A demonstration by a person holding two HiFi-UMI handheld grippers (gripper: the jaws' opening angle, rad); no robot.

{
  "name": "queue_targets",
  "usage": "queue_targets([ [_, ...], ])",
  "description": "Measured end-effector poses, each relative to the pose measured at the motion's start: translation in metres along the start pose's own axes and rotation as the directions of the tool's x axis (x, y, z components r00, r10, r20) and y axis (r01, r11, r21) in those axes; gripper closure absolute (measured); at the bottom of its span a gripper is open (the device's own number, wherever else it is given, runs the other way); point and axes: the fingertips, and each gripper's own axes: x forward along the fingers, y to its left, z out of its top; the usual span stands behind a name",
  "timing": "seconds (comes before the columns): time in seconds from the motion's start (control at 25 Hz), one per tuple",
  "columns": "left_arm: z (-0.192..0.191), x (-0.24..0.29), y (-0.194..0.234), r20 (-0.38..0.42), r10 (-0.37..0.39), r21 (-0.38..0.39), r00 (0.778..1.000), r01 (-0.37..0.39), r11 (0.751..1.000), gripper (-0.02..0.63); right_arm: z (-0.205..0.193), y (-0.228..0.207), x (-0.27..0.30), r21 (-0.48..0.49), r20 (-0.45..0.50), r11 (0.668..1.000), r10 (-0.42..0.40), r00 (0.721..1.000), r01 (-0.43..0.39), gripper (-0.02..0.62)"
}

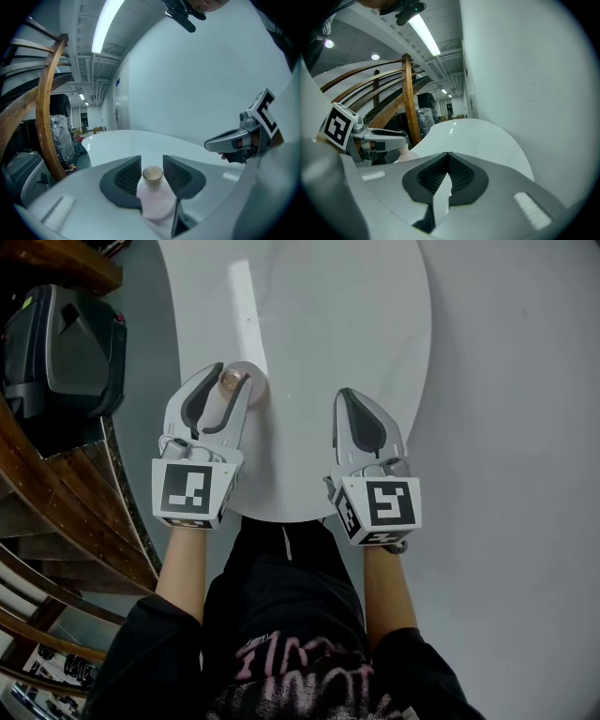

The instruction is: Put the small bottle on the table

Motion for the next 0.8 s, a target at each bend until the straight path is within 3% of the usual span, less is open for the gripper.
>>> queue_targets([
  [0.8, 0.017, -0.019, -0.010, 0.026, 0.028, 0.031, 0.999, -0.029, 0.999, 0.565, 0.012, 0.006, -0.010, -0.012, 0.024, 1.000, 0.026, 0.999, -0.025, 0.574],
])
